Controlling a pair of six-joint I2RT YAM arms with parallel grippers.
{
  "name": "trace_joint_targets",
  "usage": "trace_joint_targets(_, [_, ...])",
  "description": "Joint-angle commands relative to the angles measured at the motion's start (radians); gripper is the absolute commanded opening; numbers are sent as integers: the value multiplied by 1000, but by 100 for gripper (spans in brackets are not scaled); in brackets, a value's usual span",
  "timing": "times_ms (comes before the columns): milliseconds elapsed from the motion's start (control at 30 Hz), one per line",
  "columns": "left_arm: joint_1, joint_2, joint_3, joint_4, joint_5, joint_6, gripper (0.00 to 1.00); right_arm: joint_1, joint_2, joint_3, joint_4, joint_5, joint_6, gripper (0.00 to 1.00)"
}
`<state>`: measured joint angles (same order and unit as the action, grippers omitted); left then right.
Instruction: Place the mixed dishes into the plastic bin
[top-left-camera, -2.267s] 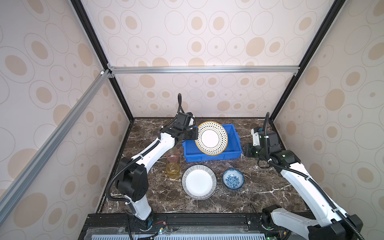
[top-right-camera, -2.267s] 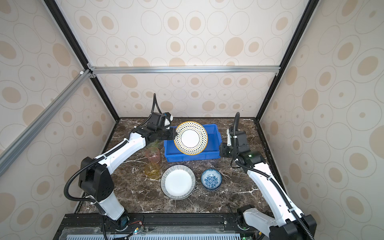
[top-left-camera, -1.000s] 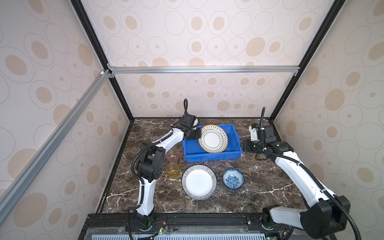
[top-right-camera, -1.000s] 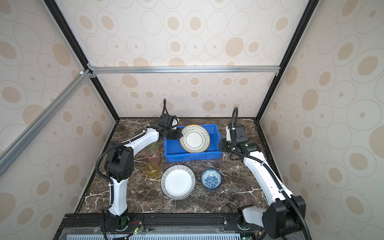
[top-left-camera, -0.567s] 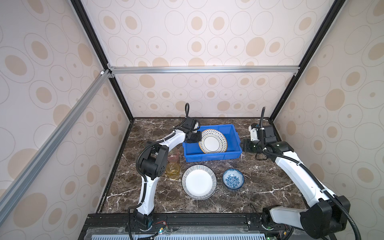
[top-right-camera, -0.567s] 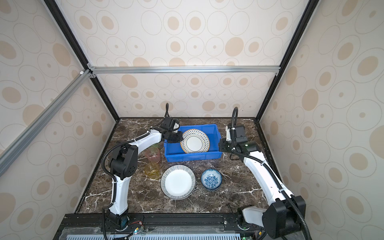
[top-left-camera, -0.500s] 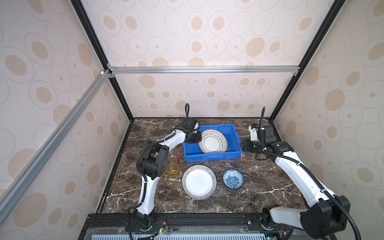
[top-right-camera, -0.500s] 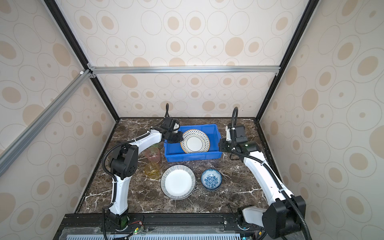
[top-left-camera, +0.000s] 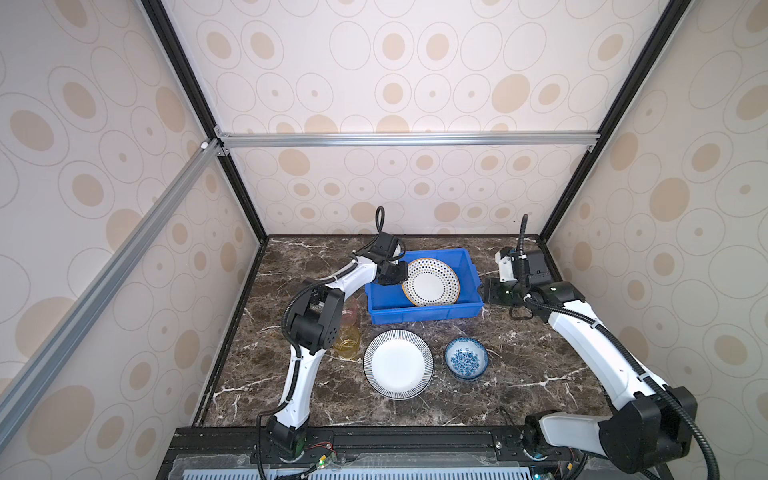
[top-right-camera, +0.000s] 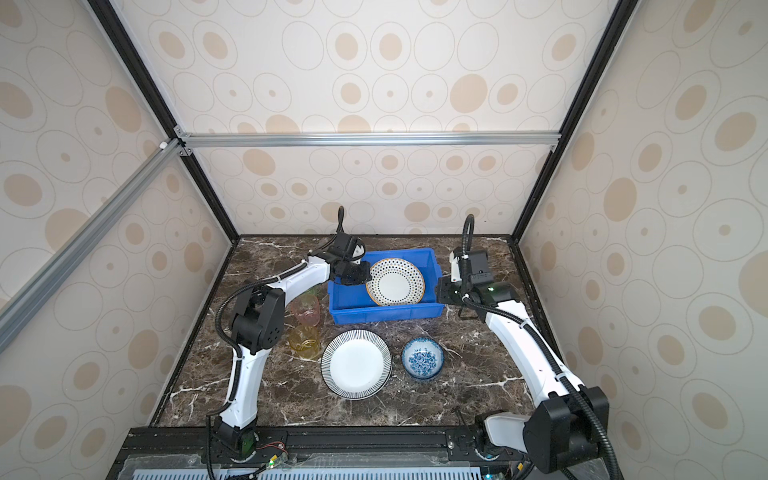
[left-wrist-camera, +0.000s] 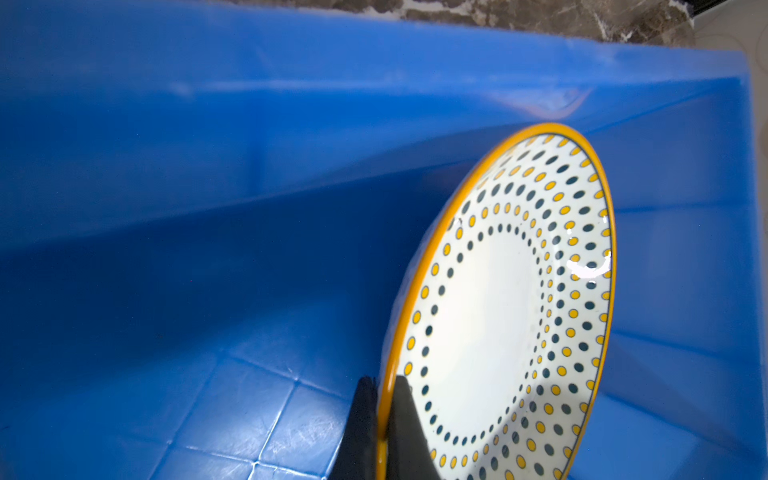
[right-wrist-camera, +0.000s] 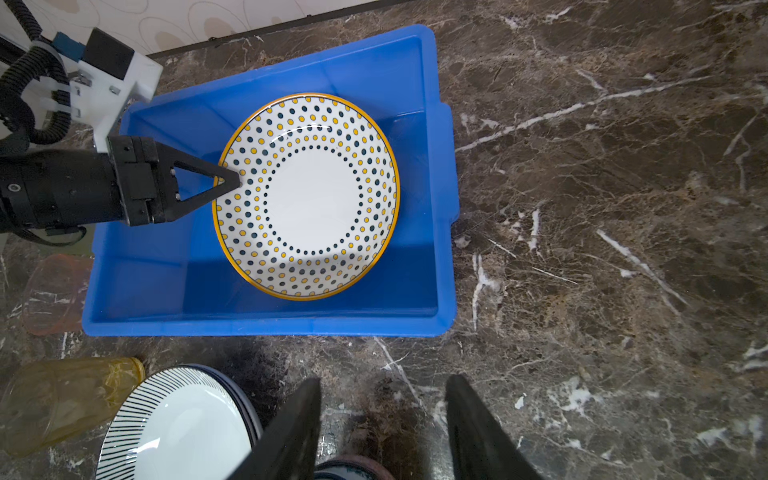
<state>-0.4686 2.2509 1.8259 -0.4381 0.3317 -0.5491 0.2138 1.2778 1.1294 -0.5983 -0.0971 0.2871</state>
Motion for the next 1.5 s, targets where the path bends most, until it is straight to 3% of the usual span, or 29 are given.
trace_joint_targets(0, [-11, 19, 49, -45, -46, 4, 0, -7, 9, -3, 2, -12, -5, 52])
trace_joint_targets(1267, [-25, 67, 62, -116, -102, 17, 12, -7, -24, -41, -15, -15, -15, 55])
trace_joint_targets(1467, [-30, 50, 75, -117, -122, 17, 19, -7, -30, -43, -22, -15, -19, 56])
